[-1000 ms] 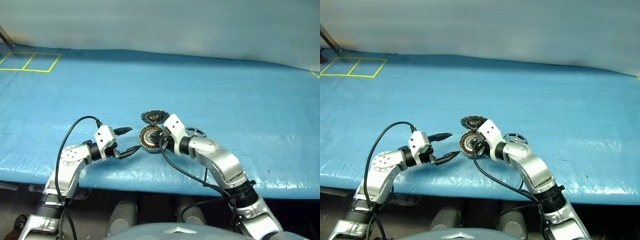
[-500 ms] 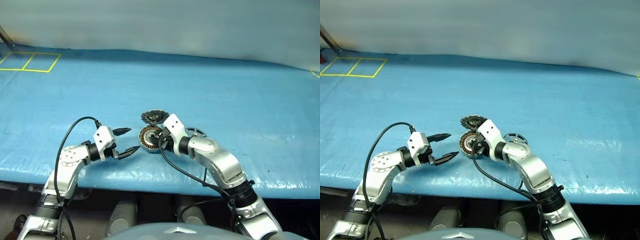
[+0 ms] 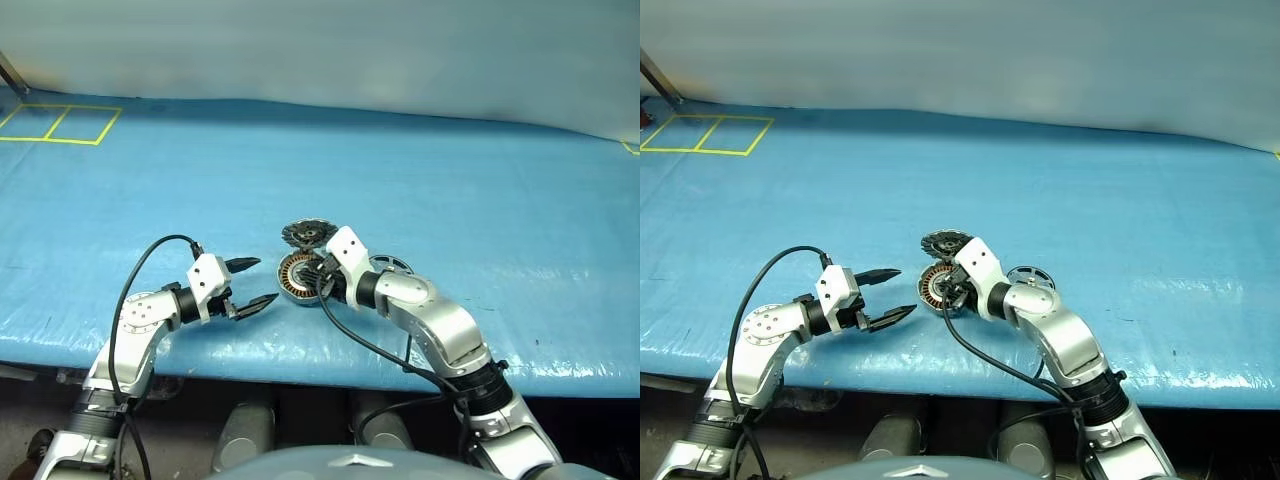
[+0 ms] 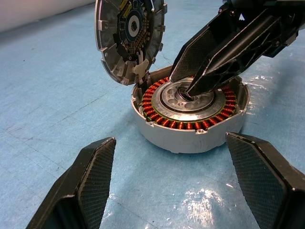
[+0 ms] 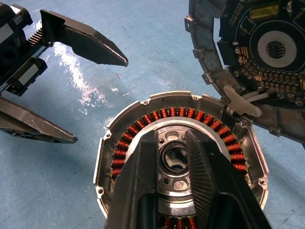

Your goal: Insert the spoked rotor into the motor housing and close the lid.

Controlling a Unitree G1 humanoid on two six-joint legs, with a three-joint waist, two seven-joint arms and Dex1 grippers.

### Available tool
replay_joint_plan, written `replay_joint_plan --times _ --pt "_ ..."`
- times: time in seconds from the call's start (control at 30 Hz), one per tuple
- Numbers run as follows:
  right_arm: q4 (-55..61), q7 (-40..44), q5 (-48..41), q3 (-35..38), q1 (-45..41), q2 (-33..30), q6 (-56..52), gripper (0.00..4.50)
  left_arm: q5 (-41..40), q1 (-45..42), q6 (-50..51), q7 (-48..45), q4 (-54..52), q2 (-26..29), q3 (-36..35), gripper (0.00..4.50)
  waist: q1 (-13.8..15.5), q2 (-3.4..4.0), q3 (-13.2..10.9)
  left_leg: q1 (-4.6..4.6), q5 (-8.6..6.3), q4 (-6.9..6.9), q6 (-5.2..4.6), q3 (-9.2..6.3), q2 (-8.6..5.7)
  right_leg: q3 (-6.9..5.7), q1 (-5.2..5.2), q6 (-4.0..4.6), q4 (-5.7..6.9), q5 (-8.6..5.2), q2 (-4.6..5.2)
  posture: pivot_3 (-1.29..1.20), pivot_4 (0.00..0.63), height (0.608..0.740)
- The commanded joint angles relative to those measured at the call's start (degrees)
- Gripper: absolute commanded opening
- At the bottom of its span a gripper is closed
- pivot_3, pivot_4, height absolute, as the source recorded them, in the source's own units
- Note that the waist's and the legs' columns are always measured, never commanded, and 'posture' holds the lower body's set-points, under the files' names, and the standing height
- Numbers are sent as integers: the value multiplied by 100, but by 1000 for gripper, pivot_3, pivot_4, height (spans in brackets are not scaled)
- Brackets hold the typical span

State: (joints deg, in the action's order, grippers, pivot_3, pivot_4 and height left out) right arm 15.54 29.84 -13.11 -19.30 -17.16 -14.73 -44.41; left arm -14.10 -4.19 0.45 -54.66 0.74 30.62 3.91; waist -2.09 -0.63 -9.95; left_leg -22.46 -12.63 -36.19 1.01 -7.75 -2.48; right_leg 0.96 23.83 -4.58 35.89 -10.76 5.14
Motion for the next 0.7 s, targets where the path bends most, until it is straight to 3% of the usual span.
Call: replay_joint_plan --times 0.03,0.7 --pt "-93 -28 -16 137 -172 86 129 21 0 4 -113 9 -28 29 -62 4026 -3 0 0 1 0 0 0 0 0 0 0 0 0 0 0 0 150 740" --pt "-518 -166 538 -235 -59 -93 174 21 98 39 -184 58 27 44 -42 4026 0 0 8 14 1 0 2 0 0 0 -12 2 2 -1 0 0 150 740"
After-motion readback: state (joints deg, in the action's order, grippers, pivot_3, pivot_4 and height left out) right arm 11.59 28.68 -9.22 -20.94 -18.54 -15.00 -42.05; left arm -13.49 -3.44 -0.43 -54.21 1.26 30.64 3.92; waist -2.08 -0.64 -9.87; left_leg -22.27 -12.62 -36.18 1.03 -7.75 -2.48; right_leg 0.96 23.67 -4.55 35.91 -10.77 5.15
